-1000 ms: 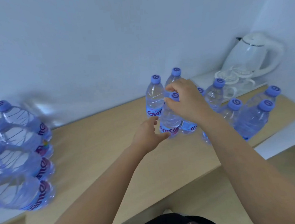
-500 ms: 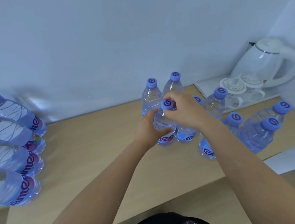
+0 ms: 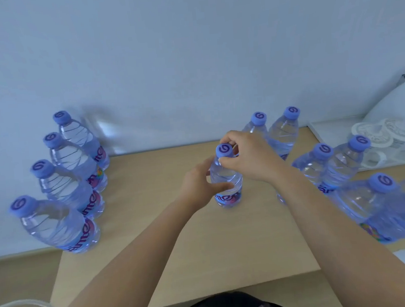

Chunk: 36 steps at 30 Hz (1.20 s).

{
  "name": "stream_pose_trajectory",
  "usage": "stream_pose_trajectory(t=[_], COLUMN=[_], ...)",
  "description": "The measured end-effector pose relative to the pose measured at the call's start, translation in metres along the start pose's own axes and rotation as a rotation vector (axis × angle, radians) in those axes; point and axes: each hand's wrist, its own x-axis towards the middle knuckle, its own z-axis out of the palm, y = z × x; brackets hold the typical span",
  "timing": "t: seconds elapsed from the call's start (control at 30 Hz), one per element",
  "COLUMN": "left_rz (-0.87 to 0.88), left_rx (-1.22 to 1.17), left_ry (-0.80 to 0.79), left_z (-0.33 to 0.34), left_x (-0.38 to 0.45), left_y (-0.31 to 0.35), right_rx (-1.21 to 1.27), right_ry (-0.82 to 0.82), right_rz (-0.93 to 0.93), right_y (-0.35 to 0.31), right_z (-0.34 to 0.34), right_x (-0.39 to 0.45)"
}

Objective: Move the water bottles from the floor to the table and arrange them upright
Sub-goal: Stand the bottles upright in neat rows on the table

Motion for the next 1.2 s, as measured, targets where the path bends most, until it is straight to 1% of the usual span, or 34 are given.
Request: stream_pose_trajectory(t=[0.3,0.53,0.7,0.87,1.03,1.2], left_rz=[-0.077,-0.111,-0.187,-0.264,-0.312,-0.458], left_rx=[0.008,-0.031,0.015,0.106,0.086,0.132], left_ry=[0.103,0.215,0.313,0.501,0.575,0.601], left_z=[-0.089,-0.131,-0.151,-0.159,-0.165,-0.172], left_x=[-0.018,-0.013,-0.005,0.0,0.008,0.017], left_y=[-0.035,-0.056,-0.066,-0.068,-0.075,-0.074], right_rx=[-0.028,-0.046,-0.016,-0.002,0.028,0.042], right_ry=[-0.102,-0.181,-0.22,-0.227,-0.205,-0.172], right_rz=[-0.114,-0.199,-0.242,-0.264,-0.269,-0.264], right_y=[-0.068,-0.11,-0.127,-0.138,-0.145,-0.15], right_z=[0.059,0.091,0.105,0.119,0.132,0.143], right_x=[0.046,0.086,0.113,0.139,0.159,0.176])
